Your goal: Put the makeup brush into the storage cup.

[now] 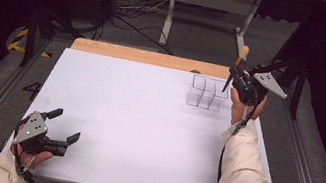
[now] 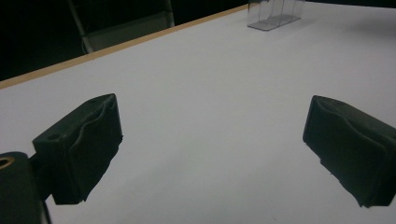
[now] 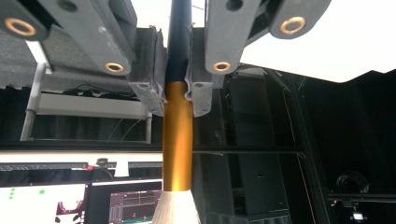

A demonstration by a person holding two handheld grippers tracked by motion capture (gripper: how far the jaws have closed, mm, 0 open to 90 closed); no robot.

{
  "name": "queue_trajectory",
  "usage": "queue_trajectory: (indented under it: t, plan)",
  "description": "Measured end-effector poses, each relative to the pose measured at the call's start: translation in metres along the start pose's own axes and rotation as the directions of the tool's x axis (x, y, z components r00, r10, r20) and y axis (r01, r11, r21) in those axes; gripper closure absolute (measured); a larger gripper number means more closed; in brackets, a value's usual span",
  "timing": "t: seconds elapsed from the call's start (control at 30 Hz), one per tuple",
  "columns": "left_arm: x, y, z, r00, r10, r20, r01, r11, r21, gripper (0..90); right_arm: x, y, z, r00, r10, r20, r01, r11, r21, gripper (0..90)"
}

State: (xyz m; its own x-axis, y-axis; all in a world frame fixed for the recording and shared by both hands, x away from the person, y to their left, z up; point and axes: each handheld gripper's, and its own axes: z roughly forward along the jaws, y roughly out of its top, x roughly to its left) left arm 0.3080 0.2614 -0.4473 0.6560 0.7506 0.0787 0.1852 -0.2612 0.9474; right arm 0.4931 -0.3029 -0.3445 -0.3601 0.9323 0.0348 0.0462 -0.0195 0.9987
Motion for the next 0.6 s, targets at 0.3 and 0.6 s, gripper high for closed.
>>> queue_trajectory:
  t: [0.3, 0.6]
  plan:
    - [0.000, 0.000, 0.000, 1.0000, -0.002, 0.004, 0.002, 1.0000, 0.002, 5.5, -0.001, -0.005, 0.008, 0.9998, -0.003, 0.017, 0.003, 1.000, 0.027, 79.0]
    - [0.001, 0.000, 0.000, 1.0000, -0.004, 0.007, 0.004, 1.0000, -0.002, 5.5, -0.002, -0.013, 0.013, 0.9994, 0.022, 0.028, -0.024, 0.998, 0.050, 79.0]
